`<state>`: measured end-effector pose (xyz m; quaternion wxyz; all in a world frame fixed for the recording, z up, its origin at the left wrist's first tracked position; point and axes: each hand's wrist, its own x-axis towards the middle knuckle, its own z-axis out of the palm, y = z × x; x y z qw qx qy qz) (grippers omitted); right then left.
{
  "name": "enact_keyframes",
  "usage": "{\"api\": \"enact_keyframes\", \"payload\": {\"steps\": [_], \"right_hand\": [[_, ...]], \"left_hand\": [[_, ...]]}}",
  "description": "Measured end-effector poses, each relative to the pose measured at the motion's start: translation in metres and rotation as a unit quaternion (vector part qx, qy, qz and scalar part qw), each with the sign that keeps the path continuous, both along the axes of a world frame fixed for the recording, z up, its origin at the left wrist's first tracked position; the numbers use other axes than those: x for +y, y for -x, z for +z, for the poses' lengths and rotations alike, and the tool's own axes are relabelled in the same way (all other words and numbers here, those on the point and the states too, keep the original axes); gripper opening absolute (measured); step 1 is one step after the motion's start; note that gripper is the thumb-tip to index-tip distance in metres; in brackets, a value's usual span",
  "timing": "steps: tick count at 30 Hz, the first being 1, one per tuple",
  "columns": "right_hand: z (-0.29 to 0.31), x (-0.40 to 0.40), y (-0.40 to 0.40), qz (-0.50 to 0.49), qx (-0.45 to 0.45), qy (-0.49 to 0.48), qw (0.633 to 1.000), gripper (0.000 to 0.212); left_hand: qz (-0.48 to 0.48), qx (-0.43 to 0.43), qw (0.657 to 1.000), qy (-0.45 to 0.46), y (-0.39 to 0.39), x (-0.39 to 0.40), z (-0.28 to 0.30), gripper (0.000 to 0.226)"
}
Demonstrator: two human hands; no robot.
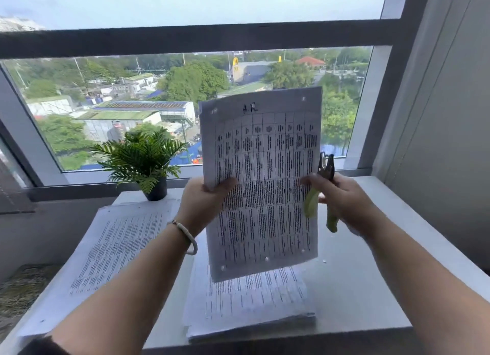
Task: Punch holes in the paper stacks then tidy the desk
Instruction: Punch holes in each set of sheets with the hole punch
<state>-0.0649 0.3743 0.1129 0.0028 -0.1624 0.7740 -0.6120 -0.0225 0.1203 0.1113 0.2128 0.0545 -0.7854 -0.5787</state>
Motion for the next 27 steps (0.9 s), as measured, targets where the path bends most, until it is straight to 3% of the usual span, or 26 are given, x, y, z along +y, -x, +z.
{"api": "enact_keyframes", "payload": {"steps": [2, 7, 10, 14, 16, 18, 24, 27], "right_hand": [[0.012, 0.007, 0.01, -0.006, -0.048, 0.02, 0.999, 0.032], [0.027, 0.035, 0.025, -0.026, -0.113, 0.005, 0.993, 0.03], [0.027, 0.053, 0.028, -0.024, -0.098, -0.191, 0.976, 0.049], [0.015, 0.05, 0.032, -0.039, -0.001, -0.504, 0.863, 0.091], [0.01, 0.046, 0.034, -0.042, 0.002, -0.581, 0.813, 0.11], [0.005, 0.043, 0.036, -0.038, -0.017, -0.611, 0.79, 0.112], [0.003, 0.034, 0.035, -0.038, -0.034, -0.582, 0.812, 0.105], [0.0, 0.034, 0.036, -0.038, -0.048, -0.533, 0.844, 0.097]], "left_hand": [[-0.038, -0.046, 0.995, -0.076, 0.004, -0.003, 0.011, 0.005], [-0.085, -0.167, 0.967, -0.175, 0.004, -0.01, -0.001, 0.024], [-0.092, -0.206, 0.95, -0.215, 0.001, -0.016, -0.017, 0.019], [-0.121, -0.241, 0.935, -0.229, -0.003, -0.013, -0.038, 0.021], [-0.133, -0.248, 0.93, -0.235, -0.004, -0.009, -0.045, 0.02], [-0.144, -0.249, 0.927, -0.239, -0.004, -0.005, -0.052, 0.019], [-0.167, -0.271, 0.922, -0.221, -0.006, -0.002, -0.067, 0.023], [-0.179, -0.287, 0.917, -0.21, -0.007, -0.003, -0.072, 0.033]]}}
